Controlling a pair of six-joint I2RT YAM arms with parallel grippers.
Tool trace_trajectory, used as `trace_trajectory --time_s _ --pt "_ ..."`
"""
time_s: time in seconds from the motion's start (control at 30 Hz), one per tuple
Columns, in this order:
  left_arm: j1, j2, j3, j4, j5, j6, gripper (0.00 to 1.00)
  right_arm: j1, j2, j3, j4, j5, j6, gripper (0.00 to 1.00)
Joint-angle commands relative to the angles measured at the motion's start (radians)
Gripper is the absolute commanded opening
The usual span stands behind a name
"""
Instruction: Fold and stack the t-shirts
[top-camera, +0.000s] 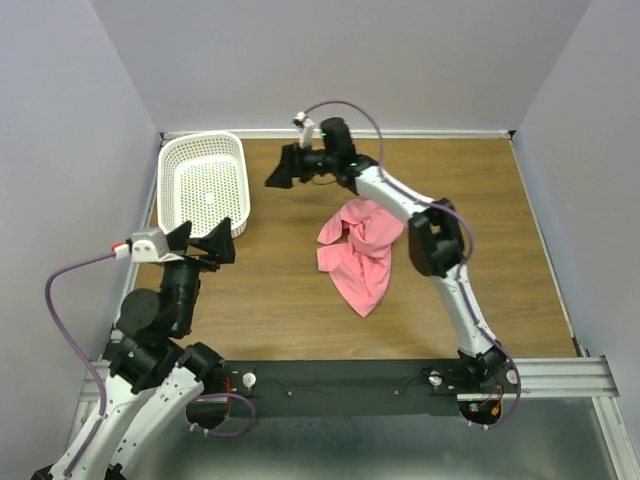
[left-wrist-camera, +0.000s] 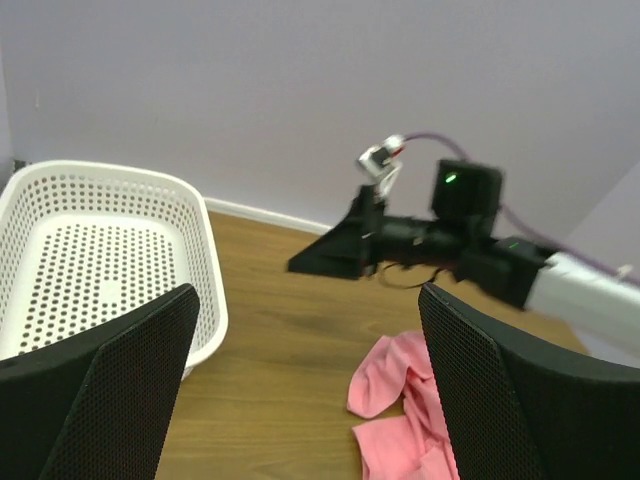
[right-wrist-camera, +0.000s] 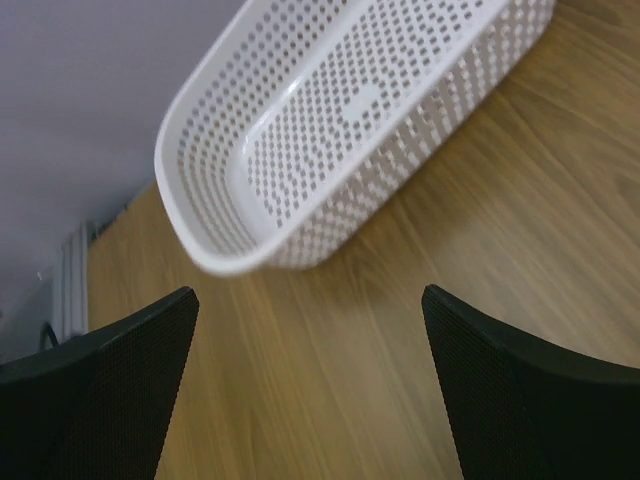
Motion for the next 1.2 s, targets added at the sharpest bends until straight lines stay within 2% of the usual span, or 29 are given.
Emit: trace_trajectory --time_s 0.0,0.03,0.07,0.1,0.13,0.17,0.23,0.27,0.3,0.33,0.43,0.57,0.63,0.77,1.03,1.13,1.17 --pt "0.009 0.155 0.005 0.021 0.1 -0.003 0.98 -0.075 -0.328 -0.32 -0.022 -0.249 -0.342 1.0" --pt "0.007 0.26 0.011 0.032 0.135 -0.008 0.98 -0.084 -0.47 -0.451 -0.06 -0.207 -0.409 1.0" --pt "0.009 0.316 0.02 0.061 0.227 -0.016 0.98 -0.101 -0.526 -0.496 -0.109 -0.17 -0.483 1.0" --pt "0.012 0.444 0.031 0.073 0.281 -0.017 0.95 -0.107 -0.59 -0.545 -0.208 -0.077 -0.596 1.0" --pt "0.012 0.515 0.049 0.082 0.344 -0.02 0.91 -0.112 -0.68 -0.582 -0.261 -0.024 -0.638 1.0" --pt "0.012 0.583 0.087 0.095 0.467 -0.02 0.87 -0.123 -0.728 -0.666 -0.337 0.026 -0.695 1.0" --pt "0.01 0.759 0.124 0.105 0.604 -0.013 0.76 -0.141 -0.801 -0.762 -0.378 0.167 -0.711 1.0" --pt "-0.002 0.84 0.149 0.148 0.699 -0.004 0.73 -0.152 -0.874 -0.87 -0.391 0.293 -0.691 0.99" --pt "-0.019 0.841 0.166 0.156 0.72 0.0 0.73 -0.159 -0.902 -0.915 -0.395 0.294 -0.676 0.99" --pt "-0.039 0.908 0.179 0.161 0.722 0.006 0.73 -0.172 -0.936 -0.972 -0.393 0.376 -0.665 0.99" --pt "-0.096 1.053 0.239 0.164 0.671 0.029 0.73 -0.277 -1.037 -1.124 -0.393 0.375 -0.602 0.89" --pt "-0.157 1.255 0.36 0.152 0.546 0.069 0.71 -0.46 -1.108 -1.241 -0.389 0.253 -0.554 0.86" --pt "-0.165 1.371 0.412 0.135 0.504 0.079 0.67 -0.483 -1.111 -1.285 -0.389 0.194 -0.54 0.84" --pt "-0.177 1.525 0.581 0.051 0.374 0.113 0.61 -0.514 -1.06 -1.275 -0.389 0.108 -0.501 0.82" --pt "-0.177 1.726 0.772 -0.048 0.269 0.193 0.56 -0.521 -0.826 -1.149 -0.382 0.01 -0.427 0.73" --pt "-0.177 1.758 0.805 -0.063 0.243 0.211 0.51 -0.521 -0.76 -1.098 -0.379 -0.03 -0.416 0.58" --pt "-0.177 1.765 0.816 -0.066 0.235 0.216 0.48 -0.521 -0.743 -1.088 -0.378 -0.04 -0.415 0.45"
